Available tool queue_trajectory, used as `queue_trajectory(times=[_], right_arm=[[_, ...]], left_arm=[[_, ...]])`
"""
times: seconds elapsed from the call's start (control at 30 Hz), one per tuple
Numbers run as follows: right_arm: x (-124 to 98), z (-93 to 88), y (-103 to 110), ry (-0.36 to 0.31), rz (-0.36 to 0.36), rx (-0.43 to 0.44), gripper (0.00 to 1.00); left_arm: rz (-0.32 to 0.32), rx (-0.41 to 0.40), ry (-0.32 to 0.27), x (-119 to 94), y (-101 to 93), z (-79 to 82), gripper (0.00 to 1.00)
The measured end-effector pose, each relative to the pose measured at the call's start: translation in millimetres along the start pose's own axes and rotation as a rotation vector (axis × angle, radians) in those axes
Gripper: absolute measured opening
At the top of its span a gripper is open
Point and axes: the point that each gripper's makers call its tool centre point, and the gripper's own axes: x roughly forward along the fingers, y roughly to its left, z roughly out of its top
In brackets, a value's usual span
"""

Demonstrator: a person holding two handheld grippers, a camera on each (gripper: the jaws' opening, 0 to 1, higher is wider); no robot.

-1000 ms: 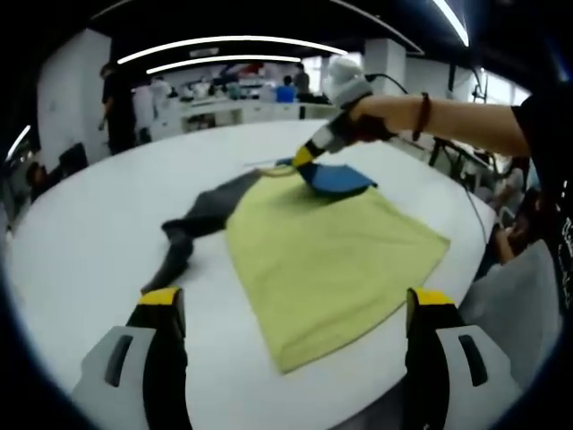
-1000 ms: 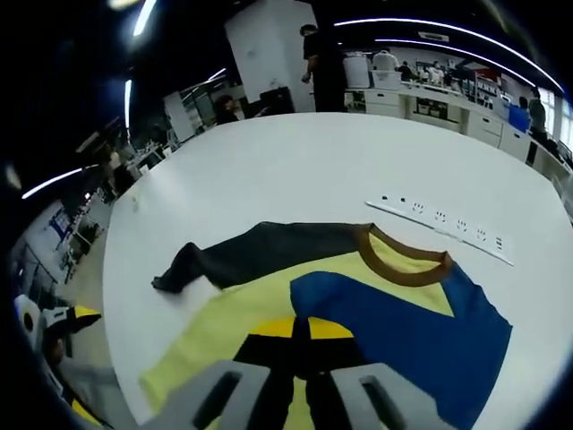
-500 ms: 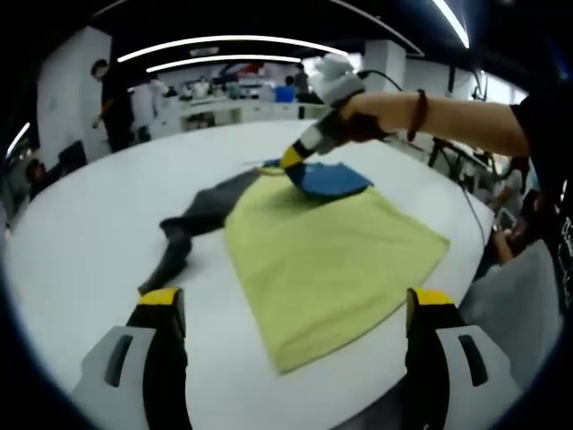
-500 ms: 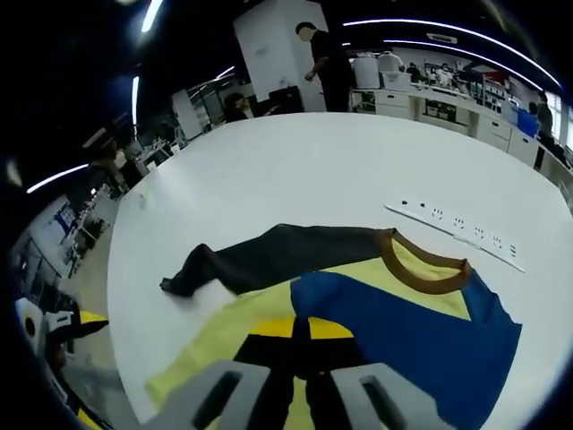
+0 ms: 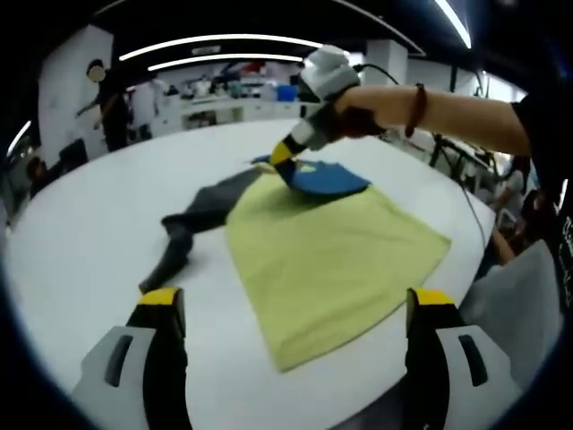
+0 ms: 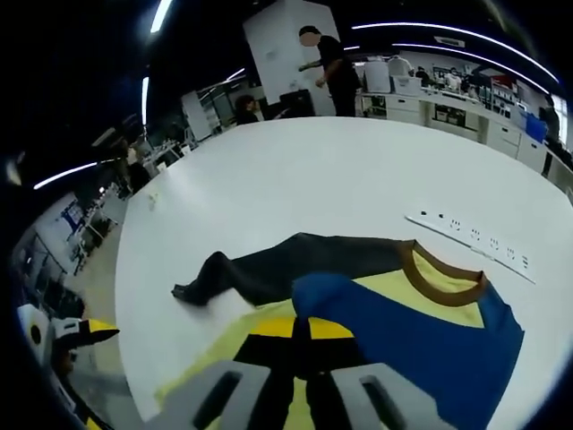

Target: Fold the garment on the visible template until the final outline fits inside the template.

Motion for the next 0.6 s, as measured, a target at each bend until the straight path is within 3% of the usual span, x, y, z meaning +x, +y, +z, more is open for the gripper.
queue_trajectory(times=[0.6], right_arm=[[40,-23.0,1,0.041,0.044,0.090,0.00]], left_arm=[[0.002,0.018,0.000,4,-1.1,5.2,0.99]])
